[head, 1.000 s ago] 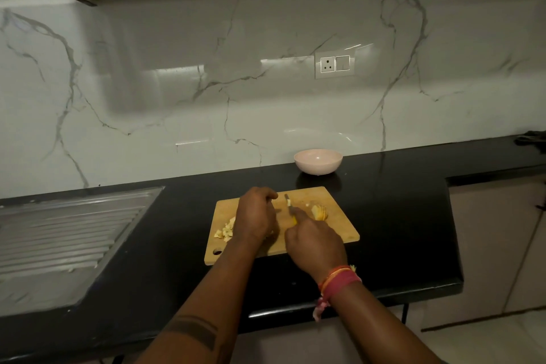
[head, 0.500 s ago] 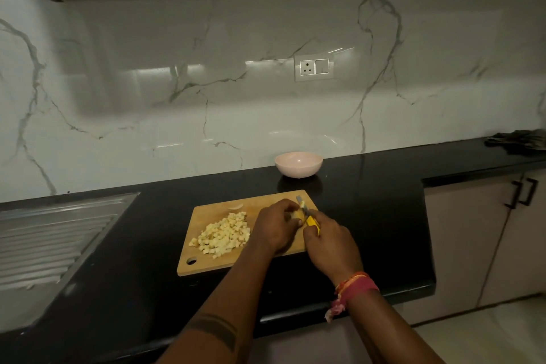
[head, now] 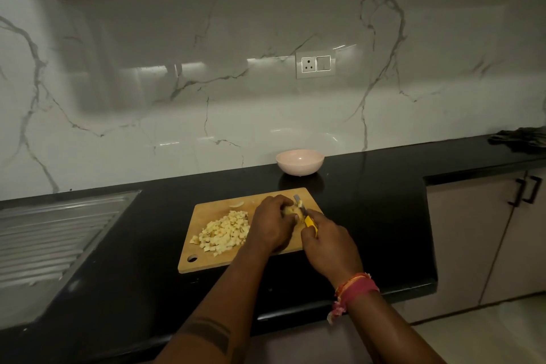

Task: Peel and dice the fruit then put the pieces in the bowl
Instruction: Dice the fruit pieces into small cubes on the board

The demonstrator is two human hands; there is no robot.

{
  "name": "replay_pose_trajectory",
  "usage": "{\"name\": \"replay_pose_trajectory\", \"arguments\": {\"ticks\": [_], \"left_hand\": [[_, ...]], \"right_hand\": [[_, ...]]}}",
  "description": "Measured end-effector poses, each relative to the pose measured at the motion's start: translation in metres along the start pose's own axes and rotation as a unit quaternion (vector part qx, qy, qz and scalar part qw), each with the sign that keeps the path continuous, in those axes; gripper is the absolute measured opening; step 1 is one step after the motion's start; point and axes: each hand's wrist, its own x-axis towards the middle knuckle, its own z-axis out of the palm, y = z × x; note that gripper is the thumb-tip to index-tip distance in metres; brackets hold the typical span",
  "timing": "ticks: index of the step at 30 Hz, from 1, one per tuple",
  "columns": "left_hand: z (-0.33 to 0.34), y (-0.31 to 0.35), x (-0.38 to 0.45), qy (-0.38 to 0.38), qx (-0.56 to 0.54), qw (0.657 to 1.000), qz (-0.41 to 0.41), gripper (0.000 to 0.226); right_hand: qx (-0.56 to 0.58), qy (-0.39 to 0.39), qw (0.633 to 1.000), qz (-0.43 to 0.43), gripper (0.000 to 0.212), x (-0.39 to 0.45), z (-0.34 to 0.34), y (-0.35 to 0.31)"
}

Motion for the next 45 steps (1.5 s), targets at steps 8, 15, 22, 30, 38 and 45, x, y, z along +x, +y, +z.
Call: {"name": "replay_pose_trajectory", "arguments": {"ticks": [8, 15, 22, 30, 38, 45], "left_hand": [[-0.02, -0.014, -0.009, 0.029, 0.018, 0.999, -0.013, 0.02], [-0.015, -0.024, -0.02, 0.058, 0.087, 0.994, 0.028, 0.012], [-0.013, -0.029, -0.021, 0.058, 0.113, 0.992, 0.026, 0.019], [-0.013, -0.033, -0.02, 0.045, 0.107, 0.993, 0.002, 0.038], [-0.014, -0.032, -0.019, 0.039, 0.107, 0.993, 0.028, 0.022], [-0.017, -0.03, -0.023, 0.041, 0.12, 0.991, 0.031, 0.017]], "right_hand": [[-0.027, -0.027, 0.998, -0.042, 0.05, -0.004, 0.009, -0.016], [-0.049, -0.026, 0.998, -0.036, 0.047, -0.007, 0.015, -0.02], [-0.044, -0.023, 0.998, -0.028, 0.044, -0.009, 0.011, -0.019], [-0.102, -0.016, 0.993, -0.052, 0.056, -0.008, 0.018, -0.02], [-0.144, -0.037, 0.984, -0.096, 0.058, -0.008, 0.022, -0.017], [-0.186, -0.045, 0.975, -0.117, 0.059, -0.011, 0.024, -0.023]]}}
